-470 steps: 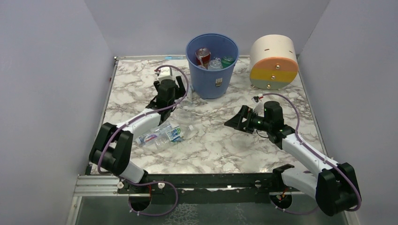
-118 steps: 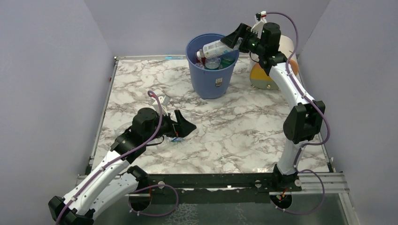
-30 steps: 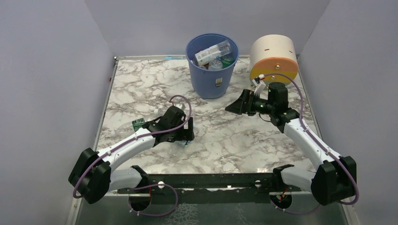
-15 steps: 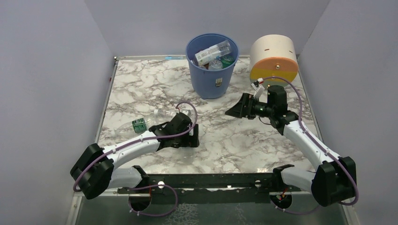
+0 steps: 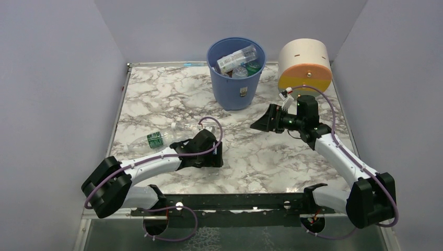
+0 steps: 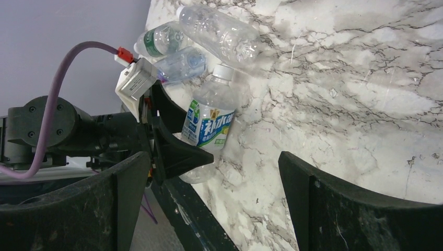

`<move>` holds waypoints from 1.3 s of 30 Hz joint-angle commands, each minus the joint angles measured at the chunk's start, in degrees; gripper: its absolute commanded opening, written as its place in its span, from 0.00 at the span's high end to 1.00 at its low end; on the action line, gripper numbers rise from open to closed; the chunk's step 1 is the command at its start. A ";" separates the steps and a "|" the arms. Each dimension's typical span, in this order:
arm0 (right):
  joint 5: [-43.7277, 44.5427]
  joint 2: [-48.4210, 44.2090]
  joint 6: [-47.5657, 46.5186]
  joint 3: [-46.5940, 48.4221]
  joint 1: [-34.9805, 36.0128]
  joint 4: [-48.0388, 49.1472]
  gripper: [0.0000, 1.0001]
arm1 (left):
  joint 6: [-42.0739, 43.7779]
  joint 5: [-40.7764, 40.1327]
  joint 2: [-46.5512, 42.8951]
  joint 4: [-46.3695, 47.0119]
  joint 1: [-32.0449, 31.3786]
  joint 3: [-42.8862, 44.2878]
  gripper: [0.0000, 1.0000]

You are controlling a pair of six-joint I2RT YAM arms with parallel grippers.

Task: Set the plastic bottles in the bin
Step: Pick up the plastic bottle at the center of the board.

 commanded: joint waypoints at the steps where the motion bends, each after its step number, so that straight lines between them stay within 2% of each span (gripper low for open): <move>1: -1.11 0.56 -0.68 -0.42 0.35 0.47 0.04 | -0.78 -0.97 0.46 2.29 -0.70 -0.18 0.17; 4: -1.22 0.75 -0.66 -0.60 0.42 0.69 0.04 | -0.69 -1.02 0.40 2.28 -0.95 0.08 0.25; 8: -1.24 1.06 -0.66 -0.74 0.42 0.88 0.04 | -0.60 -0.84 0.08 2.23 -1.44 0.59 0.28; 23: -3.09 2.43 1.22 -0.99 0.50 3.23 0.04 | 1.05 5.00 -4.14 2.78 -1.78 7.04 0.29; 39: -5.81 8.32 4.57 -0.16 3.35 8.22 0.04 | 0.95 15.82 -5.28 11.95 -1.87 7.51 0.29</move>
